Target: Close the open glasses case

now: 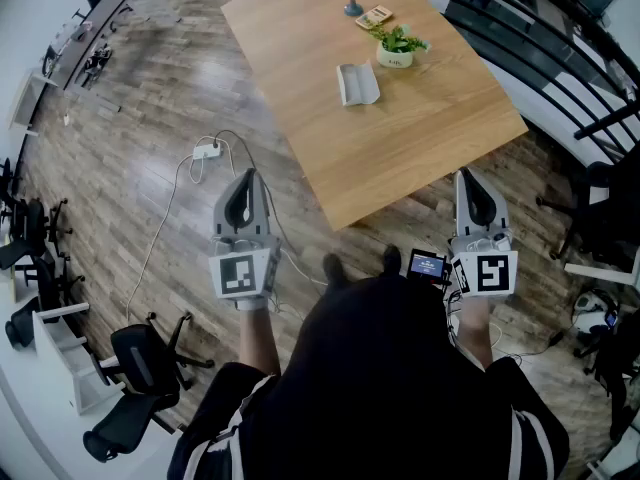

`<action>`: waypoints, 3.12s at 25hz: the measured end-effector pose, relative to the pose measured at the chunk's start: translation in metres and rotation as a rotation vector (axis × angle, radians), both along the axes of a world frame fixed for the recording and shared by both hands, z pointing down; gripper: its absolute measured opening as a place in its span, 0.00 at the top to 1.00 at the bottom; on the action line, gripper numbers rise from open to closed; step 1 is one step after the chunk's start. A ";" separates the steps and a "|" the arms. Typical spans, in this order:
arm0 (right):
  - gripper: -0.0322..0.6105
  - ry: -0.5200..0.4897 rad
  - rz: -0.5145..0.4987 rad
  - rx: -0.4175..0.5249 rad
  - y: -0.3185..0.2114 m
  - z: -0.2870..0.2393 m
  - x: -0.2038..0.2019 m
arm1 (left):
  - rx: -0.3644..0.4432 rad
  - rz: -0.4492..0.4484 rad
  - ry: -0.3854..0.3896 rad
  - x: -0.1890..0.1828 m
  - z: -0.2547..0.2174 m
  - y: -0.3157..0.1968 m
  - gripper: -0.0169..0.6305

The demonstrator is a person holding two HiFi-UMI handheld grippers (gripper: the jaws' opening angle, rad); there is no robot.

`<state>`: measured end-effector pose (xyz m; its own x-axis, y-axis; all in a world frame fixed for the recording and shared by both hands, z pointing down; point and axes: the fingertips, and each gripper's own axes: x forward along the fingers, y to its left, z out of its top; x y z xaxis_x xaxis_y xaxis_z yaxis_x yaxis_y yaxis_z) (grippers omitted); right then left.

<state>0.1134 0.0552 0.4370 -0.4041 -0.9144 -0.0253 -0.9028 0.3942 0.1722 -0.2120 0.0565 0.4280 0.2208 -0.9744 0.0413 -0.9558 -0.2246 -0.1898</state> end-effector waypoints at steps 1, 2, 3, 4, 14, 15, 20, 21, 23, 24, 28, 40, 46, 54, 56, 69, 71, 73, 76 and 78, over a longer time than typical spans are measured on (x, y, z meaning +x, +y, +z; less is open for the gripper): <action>0.93 -0.001 0.000 0.000 0.001 0.000 0.000 | 0.000 0.002 0.003 0.000 -0.001 0.001 0.97; 0.93 -0.001 0.001 0.000 0.002 0.000 0.000 | 0.000 0.003 0.005 0.001 -0.001 0.002 0.97; 0.93 -0.001 0.001 0.000 0.003 0.000 -0.001 | 0.000 0.005 0.007 0.001 -0.001 0.002 0.97; 0.93 0.000 0.001 -0.001 0.004 0.000 -0.001 | -0.001 0.006 0.008 0.001 -0.001 0.003 0.97; 0.93 -0.084 -0.001 0.007 0.013 -0.002 0.013 | -0.005 0.016 0.009 0.012 0.001 0.006 0.97; 0.93 -0.079 0.005 0.008 0.013 0.000 0.016 | -0.004 0.015 0.010 0.015 0.000 0.006 0.97; 0.93 -0.094 0.019 -0.030 0.014 0.018 0.046 | -0.020 -0.012 0.023 0.037 0.002 0.004 0.98; 0.93 -0.107 0.023 -0.042 0.014 0.023 0.055 | -0.024 -0.026 0.022 0.041 0.003 0.004 0.97; 0.93 -0.135 0.021 -0.069 0.014 0.034 0.069 | -0.021 -0.049 0.014 0.049 0.000 0.002 0.97; 0.93 -0.139 0.015 -0.082 0.014 0.039 0.075 | -0.015 -0.050 0.007 0.055 -0.002 0.001 0.97; 0.93 -0.139 -0.009 -0.121 0.013 0.057 0.100 | 0.003 -0.062 -0.024 0.078 -0.005 -0.001 0.97; 0.93 -0.087 0.023 -0.110 -0.056 0.054 0.087 | -0.017 -0.065 -0.005 0.060 0.016 -0.065 0.97; 0.93 -0.073 0.020 -0.107 -0.088 0.041 0.028 | 0.013 0.019 0.014 0.028 0.007 -0.108 0.97; 0.93 0.045 -0.043 -0.132 -0.125 0.036 -0.056 | -0.009 0.048 0.103 -0.027 0.031 -0.140 0.97; 0.93 0.065 -0.060 -0.143 -0.131 0.037 -0.075 | -0.024 0.048 0.128 -0.038 0.038 -0.143 0.97; 0.93 -0.016 -0.146 -0.136 -0.205 0.039 -0.078 | -0.042 -0.064 0.157 -0.021 0.034 -0.165 0.97; 0.93 -0.037 -0.100 -0.148 -0.217 0.046 -0.057 | -0.071 -0.058 0.138 -0.005 0.038 -0.171 0.97; 0.93 -0.056 -0.059 -0.164 -0.226 0.054 -0.037 | -0.078 -0.043 0.124 0.007 0.037 -0.178 0.97; 0.93 -0.064 -0.016 -0.196 -0.234 0.067 -0.017 | -0.068 -0.038 0.113 0.014 0.033 -0.185 0.97; 0.93 -0.067 -0.007 -0.212 -0.240 0.073 -0.012 | -0.067 -0.044 0.109 0.013 0.031 -0.188 0.97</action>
